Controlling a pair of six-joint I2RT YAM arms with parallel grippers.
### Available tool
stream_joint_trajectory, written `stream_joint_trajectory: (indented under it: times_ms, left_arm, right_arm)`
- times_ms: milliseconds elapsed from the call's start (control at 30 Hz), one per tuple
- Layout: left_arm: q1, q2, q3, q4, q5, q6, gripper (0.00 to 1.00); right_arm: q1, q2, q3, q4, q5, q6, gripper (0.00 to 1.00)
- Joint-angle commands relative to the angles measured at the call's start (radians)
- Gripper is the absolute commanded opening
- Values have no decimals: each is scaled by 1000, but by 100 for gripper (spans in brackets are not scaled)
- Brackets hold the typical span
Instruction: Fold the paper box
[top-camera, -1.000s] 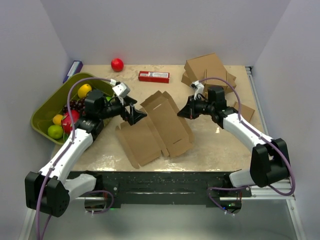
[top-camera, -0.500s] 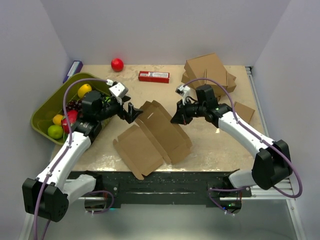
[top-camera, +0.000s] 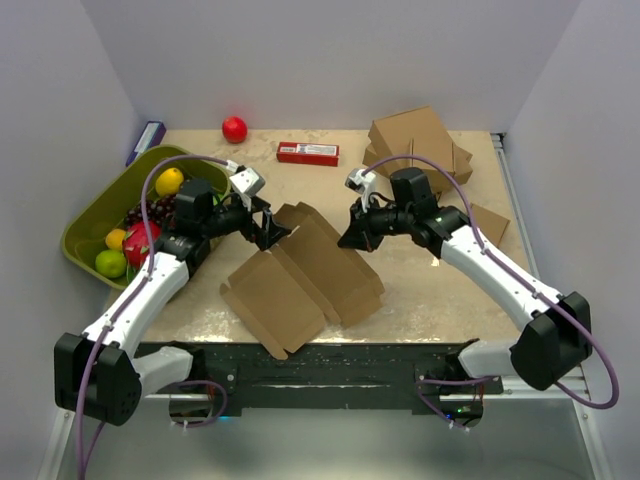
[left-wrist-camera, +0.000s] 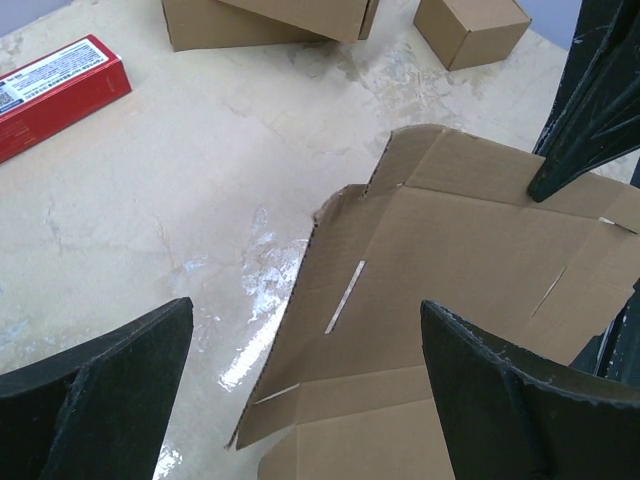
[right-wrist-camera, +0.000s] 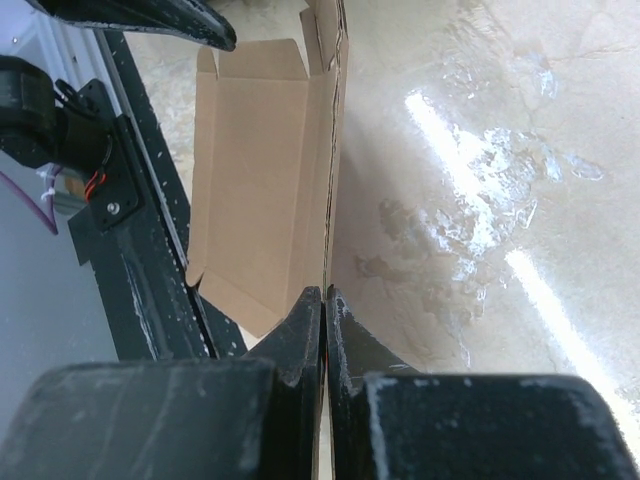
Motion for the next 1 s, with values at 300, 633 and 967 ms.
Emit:
stream_joint_trajectory:
  times_ms: [300, 633, 967]
  left_arm:
    - [24, 28, 58, 20, 80, 38, 100]
    - [32, 67, 61, 74, 304, 18, 55]
    - [32, 75, 52, 111, 425, -9, 0]
  right_arm:
    - [16, -84, 52, -117, -181, -113, 0]
    - [17, -95, 44, -111, -143, -130, 0]
    - [17, -75, 77, -39, 7, -119, 2]
